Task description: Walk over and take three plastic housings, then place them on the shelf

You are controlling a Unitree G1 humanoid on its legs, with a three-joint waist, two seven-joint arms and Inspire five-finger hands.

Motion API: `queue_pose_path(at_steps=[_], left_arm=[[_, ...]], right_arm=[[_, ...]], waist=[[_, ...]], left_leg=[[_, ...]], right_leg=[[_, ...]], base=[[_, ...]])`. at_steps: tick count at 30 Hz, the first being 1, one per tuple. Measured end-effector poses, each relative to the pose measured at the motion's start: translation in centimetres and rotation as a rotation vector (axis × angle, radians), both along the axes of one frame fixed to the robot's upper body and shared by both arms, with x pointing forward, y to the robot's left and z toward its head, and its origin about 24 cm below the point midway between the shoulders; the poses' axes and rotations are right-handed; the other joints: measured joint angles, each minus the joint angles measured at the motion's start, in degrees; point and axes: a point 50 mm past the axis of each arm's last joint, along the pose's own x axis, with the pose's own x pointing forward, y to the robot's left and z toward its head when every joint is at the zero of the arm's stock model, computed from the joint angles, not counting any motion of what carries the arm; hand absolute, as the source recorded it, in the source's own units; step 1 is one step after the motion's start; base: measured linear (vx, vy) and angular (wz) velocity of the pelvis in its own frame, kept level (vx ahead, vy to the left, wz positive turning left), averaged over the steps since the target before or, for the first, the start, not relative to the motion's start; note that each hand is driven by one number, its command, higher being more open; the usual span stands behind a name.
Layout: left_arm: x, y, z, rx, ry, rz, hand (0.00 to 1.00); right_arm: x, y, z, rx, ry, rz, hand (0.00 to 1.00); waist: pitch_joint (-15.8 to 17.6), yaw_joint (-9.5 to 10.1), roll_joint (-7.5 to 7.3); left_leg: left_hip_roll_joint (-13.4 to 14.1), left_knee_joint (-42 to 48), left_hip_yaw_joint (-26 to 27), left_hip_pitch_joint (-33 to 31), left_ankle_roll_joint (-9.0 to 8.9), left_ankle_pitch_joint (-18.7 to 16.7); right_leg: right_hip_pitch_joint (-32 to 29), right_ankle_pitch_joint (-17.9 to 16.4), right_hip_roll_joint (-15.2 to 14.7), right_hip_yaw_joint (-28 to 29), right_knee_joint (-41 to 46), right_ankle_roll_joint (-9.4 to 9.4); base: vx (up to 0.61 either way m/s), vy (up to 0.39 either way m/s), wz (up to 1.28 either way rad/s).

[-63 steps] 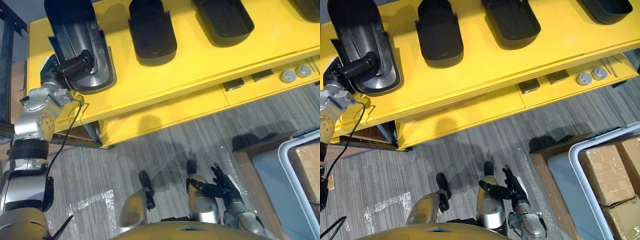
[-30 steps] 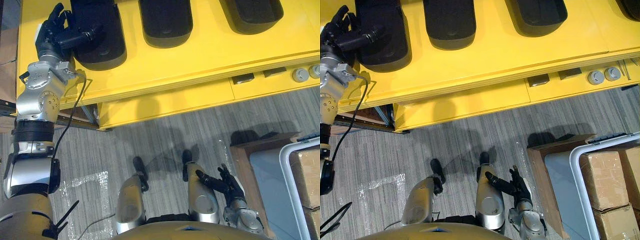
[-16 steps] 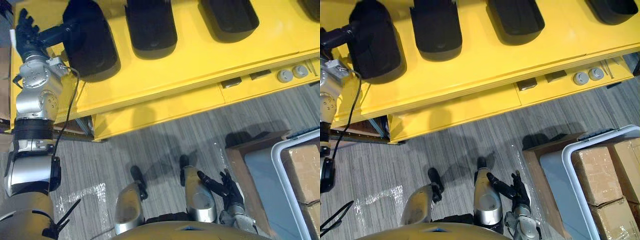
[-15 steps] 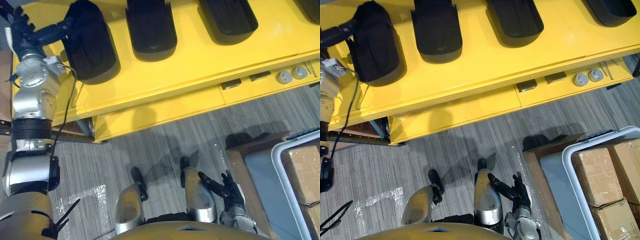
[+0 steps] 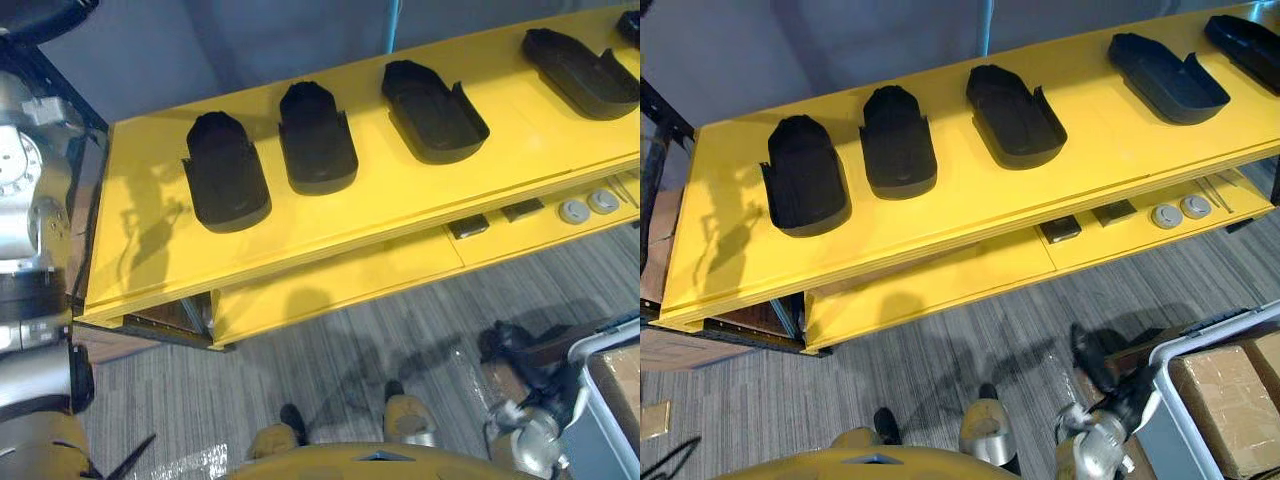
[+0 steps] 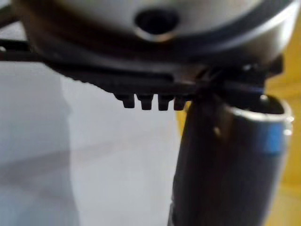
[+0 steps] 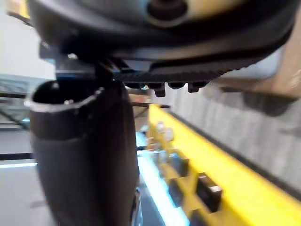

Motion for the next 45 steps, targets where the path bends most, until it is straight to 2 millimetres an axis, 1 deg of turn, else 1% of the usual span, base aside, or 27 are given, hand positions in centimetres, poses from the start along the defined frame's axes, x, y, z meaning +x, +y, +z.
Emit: queue_pose_path(at_steps=[1,2,3,4,5,7,11,13,14,16,18,19,20,22,24,25,27,28,30,31,34,35,37,38,40,42,45], left_arm=[[-0.7,-0.8,-0.9,0.005,-0.006,-0.043,1.00],[-2.1,-2.3,-2.9,0.002,-0.004,-0.128,1.00],[-3.0,-3.1,-4.5,-0.004,0.008,-0.171,1.00],[-4.4,-3.9,-6.7,-0.035,0.037,-0.208,1.00],[-4.6,-4.0,-7.3,-0.045,0.047,-0.211,1.00],[-6.3,-4.3,-11.2,-0.129,0.132,-0.166,1.00],[-8.4,-4.6,-13.9,-0.241,0.155,-0.098,1.00],[-8.8,-4.7,-14.4,-0.285,0.141,-0.082,1.00],[-8.9,-5.0,-14.9,-0.310,0.155,-0.080,1.00],[-8.6,-6.0,-16.1,-0.249,0.224,-0.048,1.00],[-8.2,-6.8,-18.5,-0.217,0.341,-0.037,1.00],[-8.1,-6.9,-19.3,-0.225,0.374,-0.037,1.00],[-7.9,-7.0,-21.2,-0.242,0.456,-0.028,1.00],[-8.0,-6.9,-22.8,-0.244,0.528,0.001,1.00],[-8.6,-6.8,-24.9,-0.233,0.609,0.073,1.00],[-8.7,-6.8,-25.3,-0.231,0.623,0.090,1.00],[-9.5,-7.0,-26.5,-0.189,0.654,0.176,1.00],[-9.8,-7.0,-26.8,-0.176,0.659,0.194,1.00],[-10.3,-7.0,-27.8,-0.150,0.685,0.232,1.00],[-10.6,-6.9,-28.8,-0.128,0.723,0.254,1.00],[-11.9,-7.1,-31.9,-0.121,0.877,0.270,1.00],[-12.2,-7.2,-32.4,-0.119,0.902,0.267,1.00],[-13.3,-7.3,-33.6,-0.116,0.974,0.267,1.00],[-14.1,-7.2,-34.6,-0.108,1.047,0.258,1.00],[-14.8,-7.3,-35.7,-0.101,1.116,0.237,1.00],[-16.1,-7.4,-37.4,-0.098,1.240,0.217,1.00],[-17.2,-7.4,-38.6,-0.104,1.327,0.220,1.00]], right_arm=[[0.4,-0.1,1.2,-0.040,-0.043,0.003,1.00],[1.1,-0.1,3.5,-0.122,-0.127,0.008,1.00],[1.5,-0.2,5.3,-0.178,-0.191,0.013,1.00],[2.1,-0.2,8.0,-0.295,-0.270,0.002,1.00],[2.2,-0.2,8.6,-0.319,-0.285,-0.004,1.00],[2.6,-0.3,12.4,-0.447,-0.417,-0.061,1.00],[3.2,0.6,15.5,-0.452,-0.593,-0.071,1.00],[4.1,1.4,16.1,-0.423,-0.647,-0.015,1.00],[5.0,2.1,16.5,-0.402,-0.675,0.055,1.00],[6.6,3.2,17.3,-0.402,-0.697,0.193,1.00],[10.0,5.2,19.1,-0.422,-0.707,0.418,1.00],[10.9,5.7,19.6,-0.431,-0.700,0.470,1.00],[12.6,6.8,20.4,-0.465,-0.675,0.568,1.00],[14.1,7.5,20.9,-0.485,-0.642,0.623,1.00],[16.3,7.9,21.1,-0.487,-0.591,0.658,1.00],[16.8,7.9,21.1,-0.485,-0.580,0.660,1.00],[18.8,8.4,20.9,-0.475,-0.531,0.680,1.00],[19.3,8.6,20.8,-0.474,-0.514,0.689,1.00],[20.5,9.3,20.0,-0.465,-0.441,0.718,1.00],[21.3,9.8,19.4,-0.453,-0.388,0.739,1.00],[22.5,10.7,17.9,-0.400,-0.304,0.754,1.00],[22.7,10.7,17.8,-0.394,-0.298,0.753,1.00],[23.2,10.8,17.9,-0.377,-0.281,0.750,1.00],[23.8,11.0,18.0,-0.363,-0.266,0.734,1.00],[24.1,10.9,18.3,-0.357,-0.261,0.704,1.00],[24.7,10.5,18.9,-0.332,-0.254,0.649,1.00],[24.8,9.9,19.4,-0.307,-0.270,0.589,1.00]], waist=[[-0.32,0.09,-0.01],[-1.18,0.37,-0.14],[-1.51,0.51,-0.41],[-1.74,1.27,-0.96],[-1.78,1.54,-1.04],[-2.24,3.08,-1.89],[-2.74,5.11,-2.92],[-2.93,5.48,-3.26],[-3.01,5.97,-3.42],[-3.13,6.81,-3.44],[-3.16,6.88,-3.46],[-3.18,7.15,-3.49],[-3.14,7.83,-3.74],[-3.23,8.75,-4.38],[-3.52,10.59,-5.45],[-3.51,11.26,-5.60],[-3.55,13.10,-5.80],[-3.54,13.33,-5.79],[-3.55,14.72,-5.77],[-3.53,15.47,-5.79],[-3.48,16.80,-5.87],[-3.47,17.06,-5.89],[-3.18,17.57,-6.01],[-2.93,17.92,-6.07],[-2.65,18.73,-5.94],[-2.13,19.43,-5.70],[-1.12,19.70,-5.45]], left_leg=[[-0.03,0.00,-0.18,0.11,0.00,0.00],[-0.07,0.02,-0.74,0.14,0.00,0.00],[-0.06,0.04,-1.32,0.11,0.00,0.00],[0.06,0.08,-2.11,0.07,-0.08,0.09],[0.10,0.08,-2.24,0.06,-0.09,0.12],[0.10,0.05,-3.78,-0.05,-0.09,0.45],[-0.18,0.07,-5.32,-0.76,0.02,0.85],[-0.30,0.10,-6.21,-1.25,0.07,1.12],[-0.46,0.11,-6.67,-1.33,0.12,1.33],[-0.75,0.16,-7.34,-1.66,0.26,1.59],[-1.11,-0.24,-8.15,-2.29,0.49,2.59],[-1.12,-0.44,-8.26,-2.25,0.48,2.79],[-1.17,-1.01,-9.17,-2.19,0.47,3.46],[-1.17,-1.51,-10.11,-2.35,0.46,4.09],[-1.15,-2.05,-11.59,-3.24,0.35,4.90],[-1.23,-2.13,-12.03,-3.44,0.39,5.11],[-1.68,-3.02,-13.50,-3.92,0.55,6.06],[-1.80,-3.19,-13.79,-4.02,0.59,6.26],[-1.98,-3.92,-14.16,-3.99,0.82,6.83],[-2.02,-4.08,-14.37,-4.05,0.84,6.99],[-2.24,-4.36,-15.73,-4.51,0.85,7.43],[-2.24,-4.53,-16.00,-4.73,0.84,7.64],[-2.21,-4.94,-16.75,-5.11,0.83,8.19],[-2.16,-4.93,-17.08,-5.13,0.84,8.48],[-2.07,-4.91,-17.20,-5.17,0.79,8.54],[-1.91,-4.94,-17.40,-5.25,0.77,8.55],[-1.77,-4.97,-17.50,-5.27,0.63,8.69]], right_leg=[[0.41,0.00,-0.05,-0.19,-0.14,0.00],[0.90,0.01,-0.11,-0.72,-0.58,0.01],[1.42,0.04,-0.14,-1.35,-0.97,0.05],[1.88,0.11,-0.07,-2.17,-1.14,-0.03],[1.97,0.17,-0.03,-2.29,-1.22,-0.04],[3.59,1.07,0.13,-3.68,-3.03,-0.06],[4.76,2.15,0.06,-5.32,-4.89,0.11],[4.87,2.50,-0.01,-5.96,-5.20,0.12],[5.47,2.86,-0.09,-6.54,-5.77,0.16],[5.66,3.22,-0.35,-7.06,-6.02,0.33],[5.64,3.88,-0.62,-8.36,-6.35,0.43],[5.79,4.12,-0.60,-8.56,-6.65,0.43],[6.35,4.49,-0.49,-9.34,-7.26,0.37],[6.92,4.81,-0.27,-10.45,-7.88,0.33],[6.84,4.82,-0.09,-12.10,-7.94,0.30],[6.83,4.83,-0.10,-12.45,-7.95,0.30],[6.84,4.83,-0.31,-13.83,-7.98,0.29],[6.89,4.83,-0.40,-14.23,-7.98,0.29],[6.93,4.85,-0.52,-14.61,-8.06,0.32],[6.98,4.91,-0.52,-14.78,-8.19,0.38],[7.45,5.00,-0.50,-15.88,-8.76,0.42],[7.34,5.00,-0.46,-16.14,-8.79,0.42],[7.21,5.01,-0.31,-16.84,-8.83,0.41],[7.47,5.00,-0.20,-17.28,-8.90,0.39],[7.53,4.98,-0.09,-17.42,-8.92,0.36],[7.55,4.96,0.08,-17.58,-8.87,0.33],[7.51,4.91,0.22,-17.59,-8.75,0.25]], base=[[0.03,0.010,0.11],[0.02,-0.003,0.20],[-0.01,-0.025,0.30],[-0.01,-0.023,0.24],[-0.03,-0.027,0.22],[-0.06,-0.020,0.24],[-0.07,-0.006,0.22],[-0.08,-0.005,0.20],[-0.09,-0.002,0.18],[-0.07,0.006,0.19],[-0.08,0.009,0.21],[-0.08,-0.002,0.16],[-0.06,-0.013,0.19],[-0.03,-0.021,0.31],[-0.02,-0.031,0.38],[-0.01,-0.020,0.39],[-0.01,-0.005,0.34],[-0.01,0.004,0.25],[-0.02,0.005,0.15],[-0.02,0.000,0.07],[-0.02,-0.010,0.20],[-0.02,-0.020,0.24],[-0.02,-0.020,0.18],[-0.02,-0.023,0.14],[-0.02,-0.019,0.07],[-0.03,-0.013,0.03],[-0.05,-0.009,0.00]])
